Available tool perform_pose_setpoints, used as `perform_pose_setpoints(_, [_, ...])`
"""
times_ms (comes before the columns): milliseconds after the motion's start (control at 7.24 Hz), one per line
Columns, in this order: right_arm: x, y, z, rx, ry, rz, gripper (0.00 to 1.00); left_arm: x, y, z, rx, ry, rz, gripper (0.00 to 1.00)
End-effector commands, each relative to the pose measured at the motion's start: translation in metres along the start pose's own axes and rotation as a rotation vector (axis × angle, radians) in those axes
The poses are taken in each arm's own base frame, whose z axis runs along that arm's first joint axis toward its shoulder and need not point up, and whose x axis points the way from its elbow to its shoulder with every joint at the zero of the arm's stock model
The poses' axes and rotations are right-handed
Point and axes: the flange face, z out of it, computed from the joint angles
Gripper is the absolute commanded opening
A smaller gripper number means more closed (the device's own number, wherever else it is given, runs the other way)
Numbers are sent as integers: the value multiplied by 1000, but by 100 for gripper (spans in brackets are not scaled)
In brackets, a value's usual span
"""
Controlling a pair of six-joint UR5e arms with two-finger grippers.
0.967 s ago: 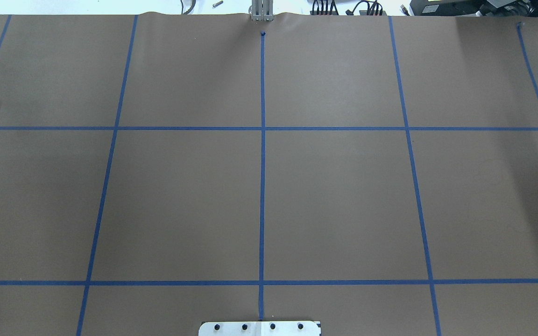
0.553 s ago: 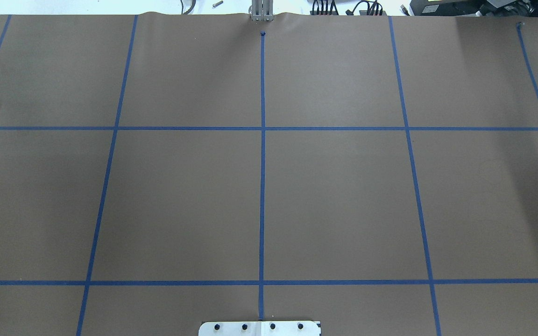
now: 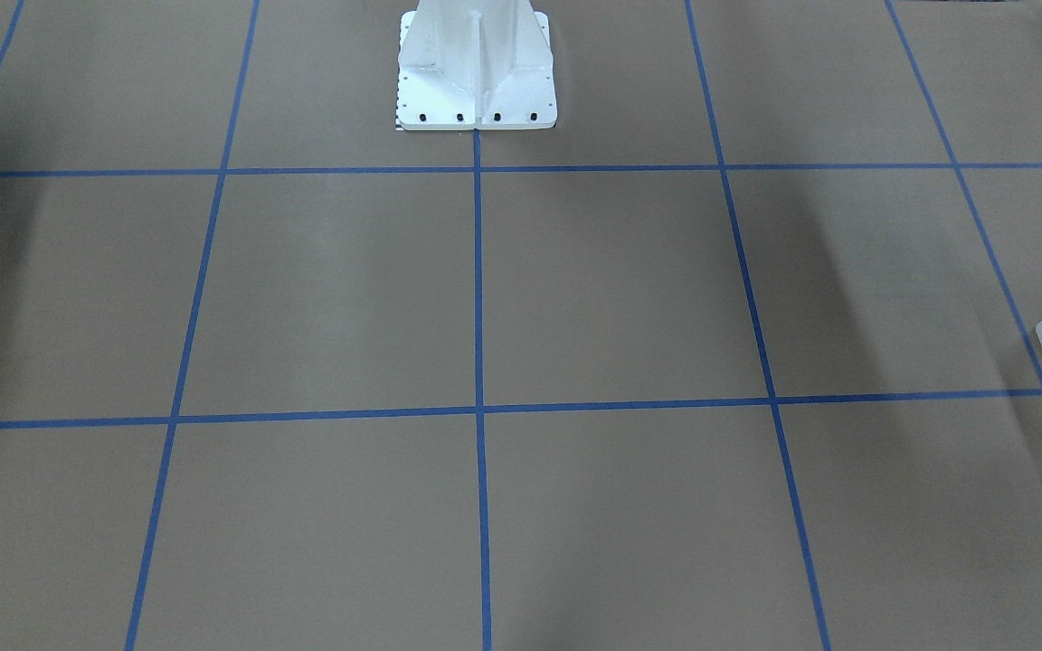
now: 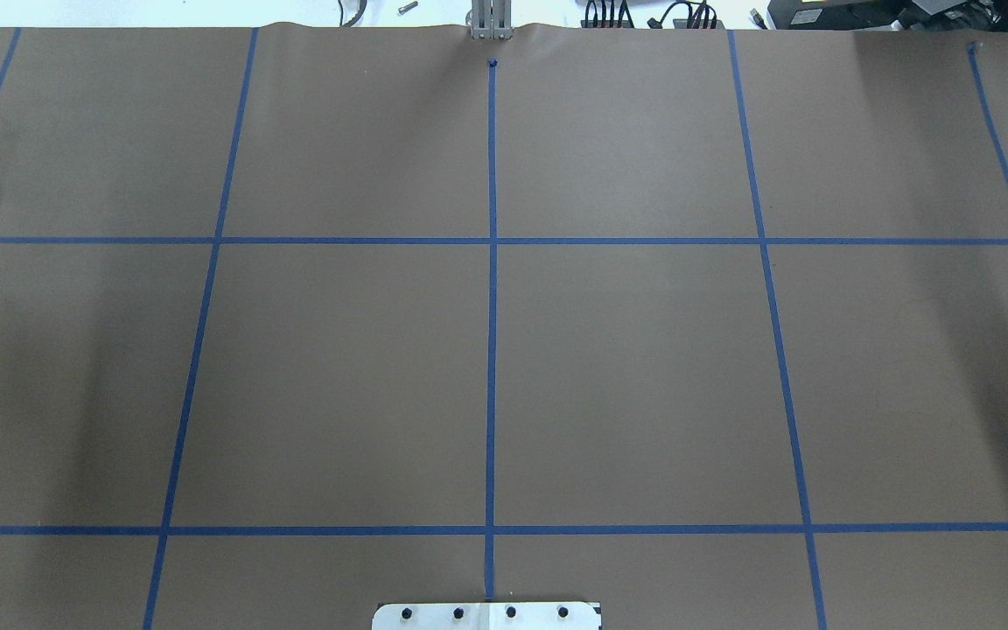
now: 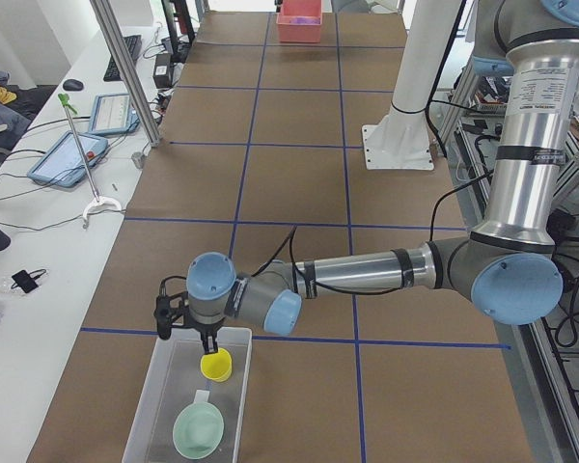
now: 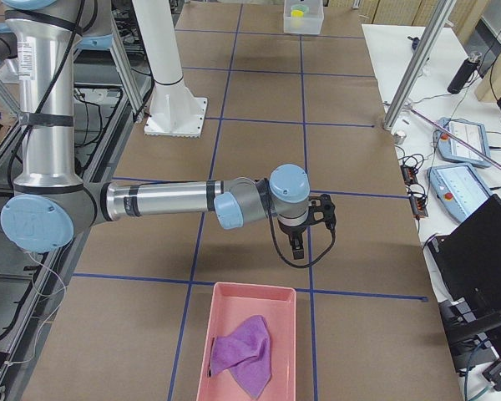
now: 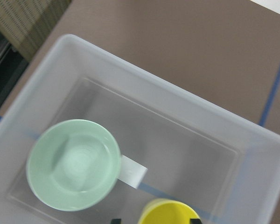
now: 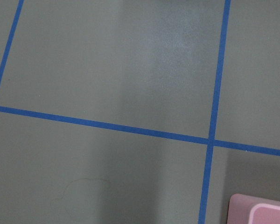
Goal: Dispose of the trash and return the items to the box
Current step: 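Lower the bowl into the clear bin and open the left gripper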
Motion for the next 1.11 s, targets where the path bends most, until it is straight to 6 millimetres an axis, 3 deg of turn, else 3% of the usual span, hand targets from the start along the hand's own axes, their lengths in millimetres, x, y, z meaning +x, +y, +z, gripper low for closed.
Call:
perform_pose_setpoints(0, [0,1,1,4,7,5,100,89,39,-28,-102,-21,123,64])
perform_pose_setpoints(138, [-1,1,2,2,6,3,100,80,67,-33,-116,-25,221,69])
perform_pose_setpoints(276, [-1,1,4,-4,6,2,100,81,74,-34,-120,-22,266,91])
perform_pose_setpoints(414, [-2,1,6,-6,5,0,100,78,77,-36,-119,-23,268,97])
perform_pose_setpoints(691, [-2,2,6,-6,2,2,100,61,92,-37,-130,-27,343,97])
perform_pose_setpoints(967, [-9,-1,9,-15,3,-15,100,59,93,-36,-135,-28,345,97])
